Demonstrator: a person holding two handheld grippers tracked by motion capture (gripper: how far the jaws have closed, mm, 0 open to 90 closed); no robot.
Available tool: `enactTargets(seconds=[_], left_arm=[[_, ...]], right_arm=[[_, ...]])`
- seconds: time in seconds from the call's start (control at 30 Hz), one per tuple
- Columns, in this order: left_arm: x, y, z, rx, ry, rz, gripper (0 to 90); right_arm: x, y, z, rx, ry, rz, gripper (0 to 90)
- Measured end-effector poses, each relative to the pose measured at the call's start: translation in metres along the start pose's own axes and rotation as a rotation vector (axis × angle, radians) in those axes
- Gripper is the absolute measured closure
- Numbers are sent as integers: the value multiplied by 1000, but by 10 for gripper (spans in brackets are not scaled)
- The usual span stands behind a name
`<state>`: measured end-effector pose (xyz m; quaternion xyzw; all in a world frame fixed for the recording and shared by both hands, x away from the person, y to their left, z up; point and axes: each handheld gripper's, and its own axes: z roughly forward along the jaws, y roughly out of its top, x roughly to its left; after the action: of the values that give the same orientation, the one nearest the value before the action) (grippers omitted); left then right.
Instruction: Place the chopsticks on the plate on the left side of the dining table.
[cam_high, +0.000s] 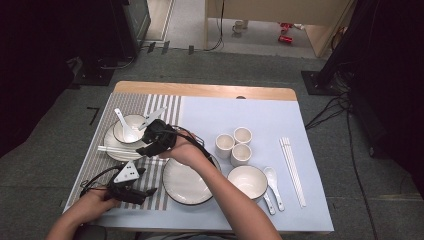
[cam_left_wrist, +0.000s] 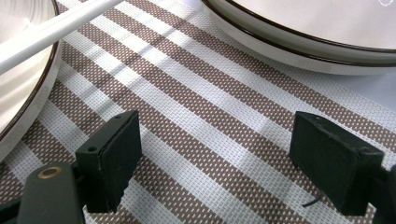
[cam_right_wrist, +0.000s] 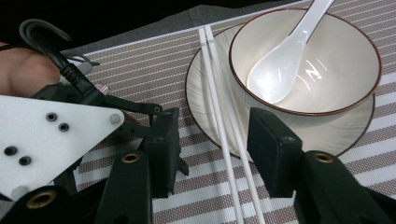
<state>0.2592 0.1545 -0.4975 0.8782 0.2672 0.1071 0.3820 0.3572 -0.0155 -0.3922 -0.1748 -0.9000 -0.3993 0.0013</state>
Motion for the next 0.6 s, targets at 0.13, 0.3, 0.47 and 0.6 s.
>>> enactTargets(seconds=[0.13, 0.3, 0.47, 0.6], left_arm=[[0, 0, 0, 0, 0, -1, 168], [0, 0, 0, -1, -1, -2, 168], [1, 0, 0, -2, -3, -3, 169], [1, 0, 0, -2, -3, -2, 168]], right_arm=[[1, -1, -4, -6, -1, -1, 514], [5, -2, -11, -4, -9, 3, 470], [10, -3, -22, -21, -17, -6, 433], [11, -6, -28, -17, -17, -9, 419]])
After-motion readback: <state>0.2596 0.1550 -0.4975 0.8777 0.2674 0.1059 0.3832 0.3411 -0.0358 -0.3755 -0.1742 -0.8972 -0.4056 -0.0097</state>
